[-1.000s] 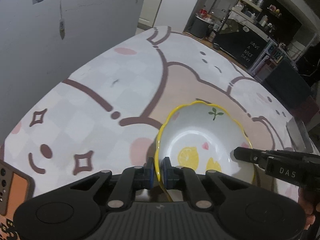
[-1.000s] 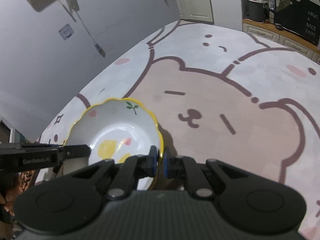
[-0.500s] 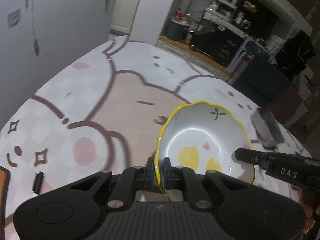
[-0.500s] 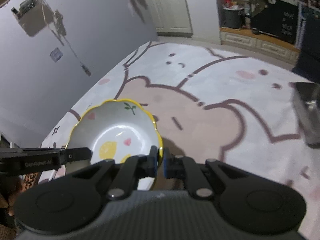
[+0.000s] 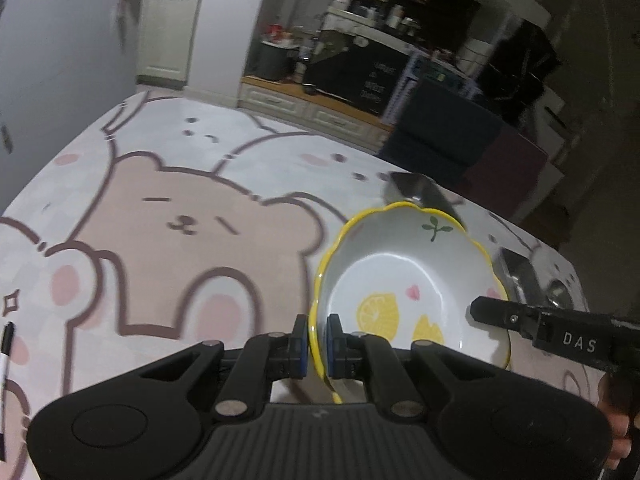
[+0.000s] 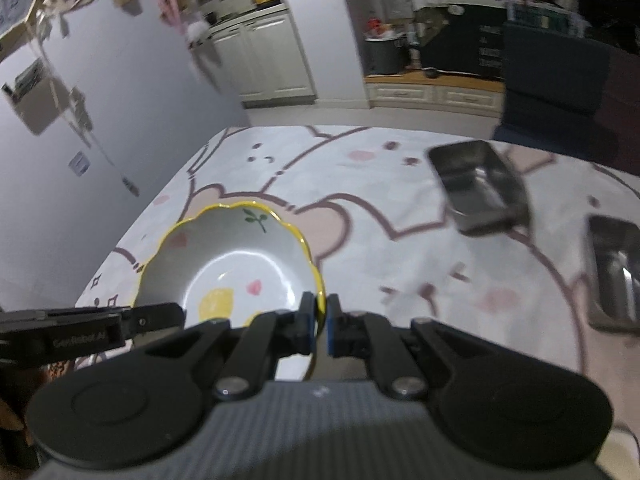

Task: Organize plates and bowls
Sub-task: 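Lift the lemon bowl with both grippers and carry it toward the cream bowl, then lower the lemon bowl into the cream bowl and open both grippers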

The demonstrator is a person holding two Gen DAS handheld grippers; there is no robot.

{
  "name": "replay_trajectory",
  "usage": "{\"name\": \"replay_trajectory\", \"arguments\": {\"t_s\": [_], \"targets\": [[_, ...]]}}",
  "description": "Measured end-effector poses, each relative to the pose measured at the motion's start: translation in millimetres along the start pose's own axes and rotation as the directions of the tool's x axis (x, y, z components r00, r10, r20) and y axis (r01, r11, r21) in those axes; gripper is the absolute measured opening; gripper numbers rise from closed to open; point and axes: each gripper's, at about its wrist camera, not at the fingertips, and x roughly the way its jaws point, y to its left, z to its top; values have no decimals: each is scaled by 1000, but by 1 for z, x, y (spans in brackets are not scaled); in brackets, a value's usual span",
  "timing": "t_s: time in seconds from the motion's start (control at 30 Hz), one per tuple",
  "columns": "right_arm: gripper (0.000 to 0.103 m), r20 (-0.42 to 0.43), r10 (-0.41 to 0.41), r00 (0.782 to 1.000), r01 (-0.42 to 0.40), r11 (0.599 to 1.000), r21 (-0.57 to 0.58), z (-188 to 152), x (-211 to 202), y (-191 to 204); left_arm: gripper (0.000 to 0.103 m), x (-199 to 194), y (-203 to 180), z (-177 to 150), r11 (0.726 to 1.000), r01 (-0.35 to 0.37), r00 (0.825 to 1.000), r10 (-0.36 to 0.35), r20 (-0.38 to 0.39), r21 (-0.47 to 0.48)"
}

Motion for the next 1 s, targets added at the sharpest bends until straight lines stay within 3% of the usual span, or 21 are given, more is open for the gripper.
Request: {"name": "replay_trajectory", "arguments": {"t_s": [0.5, 1.0], "targets": [[6, 36, -147, 989, 138, 975, 174, -71, -107, -100, 9, 15, -115, -39, 980, 151, 987, -142, -69, 133], [7, 19, -236, 972, 219, 926, 307, -121, -159, -159, 9, 37, -188, -74, 946, 228, 968, -194, -160, 230]]}}
